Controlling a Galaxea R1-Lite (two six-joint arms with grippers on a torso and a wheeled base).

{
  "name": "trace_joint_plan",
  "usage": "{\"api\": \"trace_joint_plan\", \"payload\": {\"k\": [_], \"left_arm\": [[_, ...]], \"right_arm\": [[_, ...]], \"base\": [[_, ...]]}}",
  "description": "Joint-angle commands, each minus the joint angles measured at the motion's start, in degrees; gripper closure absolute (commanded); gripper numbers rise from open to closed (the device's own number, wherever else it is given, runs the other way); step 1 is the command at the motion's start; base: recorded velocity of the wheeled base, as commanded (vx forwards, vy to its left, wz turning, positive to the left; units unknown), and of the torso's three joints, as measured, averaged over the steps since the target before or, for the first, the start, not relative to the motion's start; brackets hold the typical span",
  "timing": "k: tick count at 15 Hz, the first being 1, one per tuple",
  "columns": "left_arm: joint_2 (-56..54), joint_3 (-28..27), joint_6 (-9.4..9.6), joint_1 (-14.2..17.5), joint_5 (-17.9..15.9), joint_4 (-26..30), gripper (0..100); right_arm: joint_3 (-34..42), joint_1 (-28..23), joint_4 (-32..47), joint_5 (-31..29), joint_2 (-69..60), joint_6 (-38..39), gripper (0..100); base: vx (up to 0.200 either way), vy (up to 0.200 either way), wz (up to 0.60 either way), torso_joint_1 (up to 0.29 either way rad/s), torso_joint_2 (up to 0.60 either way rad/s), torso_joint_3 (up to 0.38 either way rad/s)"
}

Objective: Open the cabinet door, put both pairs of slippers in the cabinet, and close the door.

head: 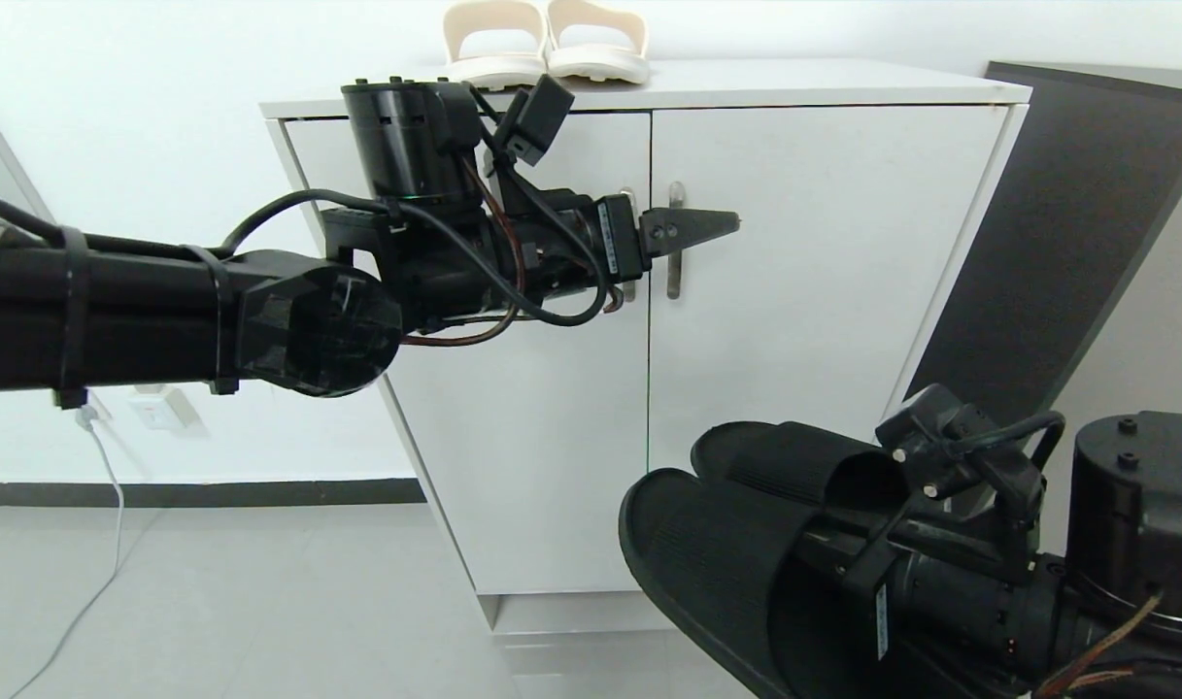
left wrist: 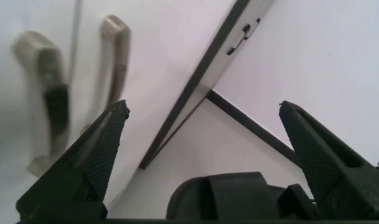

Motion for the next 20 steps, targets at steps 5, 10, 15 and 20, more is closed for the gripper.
{"api": "trace_joint_plan", "payload": {"k": [5, 10, 15, 20], "left_arm": [[0.9, -2.0, 0.54, 0.7, 2.1, -0.1, 0], [3.6, -3.7, 0.54, 0.6, 4.2, 0.7, 0], [7.0, -6.9, 0.45, 0.0, 4.4, 0.8, 0], [7.4, -7.0, 0.45, -0.3, 4.4, 0.7, 100]], "right_arm": [[0.1, -0.5, 0.0, 0.0, 0.3, -1.0, 100], [0.6, -0.5, 0.0, -0.2, 0.7, -2.9, 100], [0.8, -0.5, 0.0, -0.2, 1.0, -3.1, 100], [0.9, -0.5, 0.0, 0.0, 1.1, -3.8, 100]], "base": [[0.000, 0.000, 0.00, 0.000, 0.00, 0.000], [0.000, 0.000, 0.00, 0.000, 0.00, 0.000], [0.000, 0.000, 0.00, 0.000, 0.00, 0.000], [0.000, 0.000, 0.00, 0.000, 0.00, 0.000]]}}
